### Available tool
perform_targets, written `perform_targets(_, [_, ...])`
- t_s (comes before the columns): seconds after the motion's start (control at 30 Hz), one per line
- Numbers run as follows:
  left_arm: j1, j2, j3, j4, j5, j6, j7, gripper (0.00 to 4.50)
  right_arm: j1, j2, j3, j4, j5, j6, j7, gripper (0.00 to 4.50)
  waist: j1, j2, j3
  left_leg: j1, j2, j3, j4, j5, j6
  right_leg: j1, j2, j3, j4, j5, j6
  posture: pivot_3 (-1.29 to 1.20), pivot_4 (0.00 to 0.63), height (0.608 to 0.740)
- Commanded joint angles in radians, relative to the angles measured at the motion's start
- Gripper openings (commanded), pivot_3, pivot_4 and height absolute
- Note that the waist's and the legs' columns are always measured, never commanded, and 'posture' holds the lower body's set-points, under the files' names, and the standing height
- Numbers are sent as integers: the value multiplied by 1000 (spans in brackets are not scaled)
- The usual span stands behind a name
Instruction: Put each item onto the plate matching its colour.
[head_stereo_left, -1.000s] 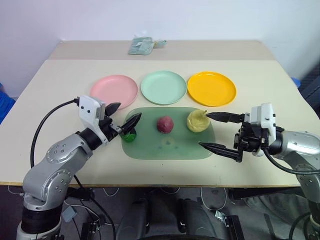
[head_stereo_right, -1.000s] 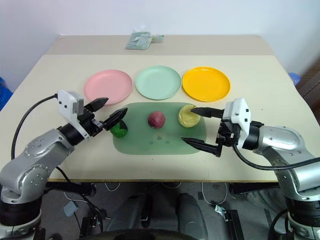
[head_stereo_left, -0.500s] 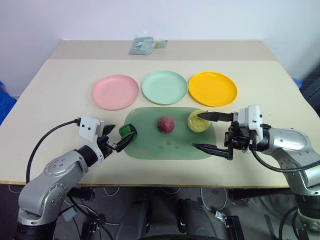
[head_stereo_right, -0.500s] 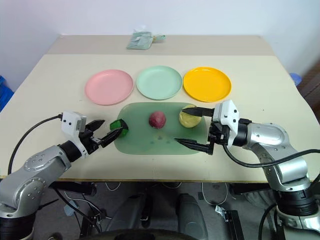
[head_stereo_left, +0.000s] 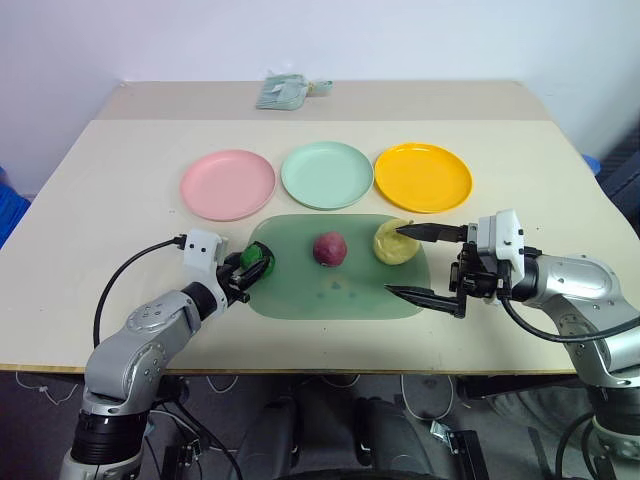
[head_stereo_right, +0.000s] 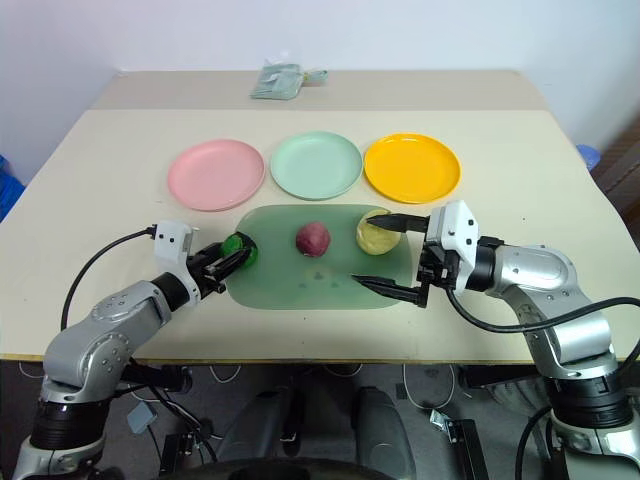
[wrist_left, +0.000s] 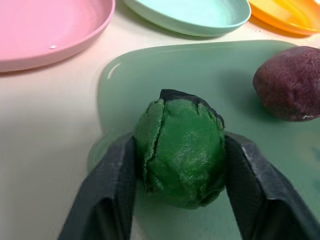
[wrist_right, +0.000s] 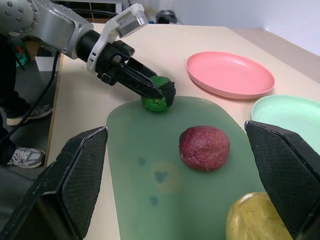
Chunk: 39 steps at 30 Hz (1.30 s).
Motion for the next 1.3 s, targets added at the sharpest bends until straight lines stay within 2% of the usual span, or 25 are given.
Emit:
perform_targets(0.03, [-24,-14,23,-20,14,-61,-15,1825,-17,-13,-33,-24,16,6,-13,4500,1,0,0,0,0,0,0,0,0,0,0,0,0,0,0,0,150,740])
perform_targets(0.17, [-144,-51,52,32,8,-71,19,1825,-28,-5,-31,-34,10,15,-45,4500,13,0,0,0,0,0,1,0,0,0,0,0,0,0,-1,0,150,740])
perform_targets(0.33, [-402,-97,-8,257,98,-154,11,1825,-68,29,-10,-19,-27,-11,-100,4500,28,0,0,0,0,1,3,1,-1,1,1,0,1,3,1,0,150,740])
perform_targets(0.4, [-564,-147,-32,456,139,-166,21,1825,-103,51,2,3,-60,-35,-129,4500,29,-1,0,0,0,2,4,1,-1,1,1,0,1,4,3,0,150,740])
perform_targets(0.5, [-778,-214,-69,801,246,-293,29,1825,-156,79,4,41,-86,-54,-162,4500,28,-2,1,-2,-1,3,8,1,0,1,5,0,0,7,8,0,150,740])
perform_targets(0.67, [-1009,-295,-58,1307,348,-558,37,1825,-215,112,14,96,-134,-86,-202,4500,19,-2,1,-2,0,9,9,-1,4,0,5,4,-1,10,13,0,150,740])
perform_targets(0.8, [-1104,-330,-61,1549,413,-693,50,1825,-241,138,16,132,-171,-117,-238,4500,20,-2,1,-2,0,10,8,-2,4,-2,6,5,0,10,13,0,150,740])
perform_targets(0.93, [-1146,-360,-50,1638,437,-744,31,1825,-230,153,10,127,-190,-137,-261,4500,25,-2,1,-3,0,10,8,-2,4,-2,5,5,0,10,14,0,150,740])
perform_targets(0.97, [-1150,-365,-48,1648,442,-752,26,2814,-224,156,9,120,-192,-138,-269,4500,26,-2,1,-4,0,10,9,-2,4,-2,5,5,0,11,14,0,150,740])
perform_targets(1.03, [-1155,-374,-40,1659,447,-764,23,3673,-211,159,6,99,-194,-136,-283,4500,25,-2,1,-4,0,10,10,-2,5,-3,5,5,0,11,15,0,150,740])
perform_targets(1.07, [-1156,-378,-36,1661,449,-770,22,4252,-206,160,5,91,-194,-134,-289,4500,24,-2,1,-5,0,10,11,-2,5,-3,5,5,0,11,15,0,150,740])
perform_targets(1.1, [-1154,-379,-33,1658,451,-779,26,4420,-202,161,4,83,-192,-131,-295,4500,24,-2,1,-5,0,10,11,-2,5,-2,5,5,0,12,15,0,150,740])
perform_targets(1.2, [-1134,-370,-21,1627,445,-796,-9,4420,-190,162,6,55,-186,-115,-310,4500,22,-2,1,-5,0,10,11,-2,5,-3,5,5,1,12,15,0,150,740])
perform_targets(1.3, [-1072,-351,-12,1525,421,-795,-115,4420,-183,164,13,25,-173,-86,-322,4500,19,-2,1,-5,0,10,11,-2,5,-4,5,5,2,13,14,0,150,740])
